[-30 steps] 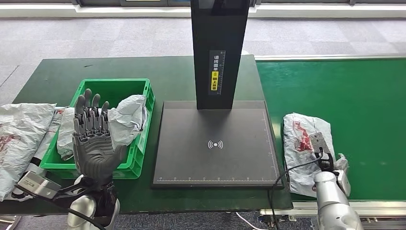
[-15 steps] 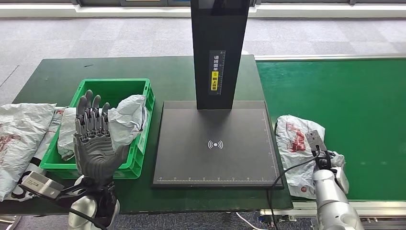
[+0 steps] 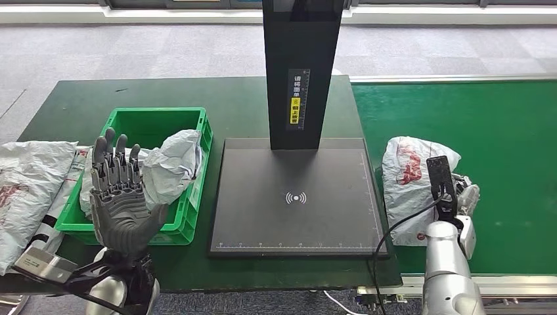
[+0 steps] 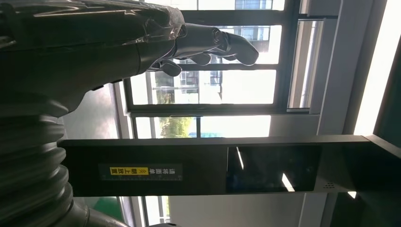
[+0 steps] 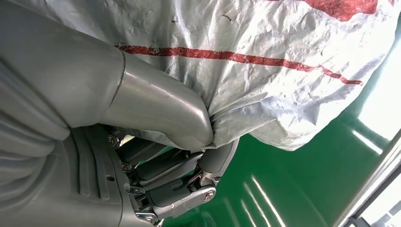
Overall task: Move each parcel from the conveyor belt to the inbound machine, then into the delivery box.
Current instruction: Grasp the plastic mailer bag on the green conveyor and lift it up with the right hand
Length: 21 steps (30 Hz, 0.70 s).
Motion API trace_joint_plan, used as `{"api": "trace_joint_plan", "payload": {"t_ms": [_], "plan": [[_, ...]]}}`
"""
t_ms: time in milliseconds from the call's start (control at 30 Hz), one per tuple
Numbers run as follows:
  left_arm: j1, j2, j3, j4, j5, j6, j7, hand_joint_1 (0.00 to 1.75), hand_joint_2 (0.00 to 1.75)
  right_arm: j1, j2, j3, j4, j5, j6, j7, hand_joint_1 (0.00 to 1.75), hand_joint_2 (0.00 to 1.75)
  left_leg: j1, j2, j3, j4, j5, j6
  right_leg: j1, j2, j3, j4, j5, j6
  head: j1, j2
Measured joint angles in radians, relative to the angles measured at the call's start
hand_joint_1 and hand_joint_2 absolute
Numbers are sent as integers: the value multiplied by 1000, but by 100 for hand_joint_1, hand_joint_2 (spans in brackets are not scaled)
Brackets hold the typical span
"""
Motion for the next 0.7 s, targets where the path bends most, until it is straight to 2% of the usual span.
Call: {"api": "trace_joint_plan", "payload": {"t_ms": [167, 333, 500, 600, 700], "plan": [[2, 2, 0, -2, 0, 5, 0, 0, 175, 27, 20, 8, -74, -46, -36, -40, 175, 175, 0, -1, 0, 0, 0, 0, 0, -1, 0, 0, 0, 0, 0, 0], [-1, 2, 0, -2, 0, 14, 0, 0, 175, 146, 99, 76, -410, -192, -137, -130, 175, 175, 0, -2, 0, 0, 0, 0, 0, -2, 0, 0, -2, -1, 0, 0], [-10, 2, 0, 6, 0, 26, 0, 0, 175, 272, 167, 210, -756, -249, -225, -195, 175, 175, 1, -2, 0, 0, -1, -1, 1, -1, -1, 0, -3, -1, 0, 0], [-21, 2, 0, 14, 0, 30, 0, 0, 175, 327, 186, 318, -892, -247, -190, -205, 175, 175, 1, -1, 0, 0, -1, -1, 1, 0, -1, 0, -3, -2, 0, 0], [-35, 3, 0, 24, -1, 32, 0, 0, 175, 357, 190, 433, -961, -176, -160, -183, 175, 175, 1, 1, 1, 0, -1, -1, 1, 1, 0, 0, -3, -2, 0, 0]]}}
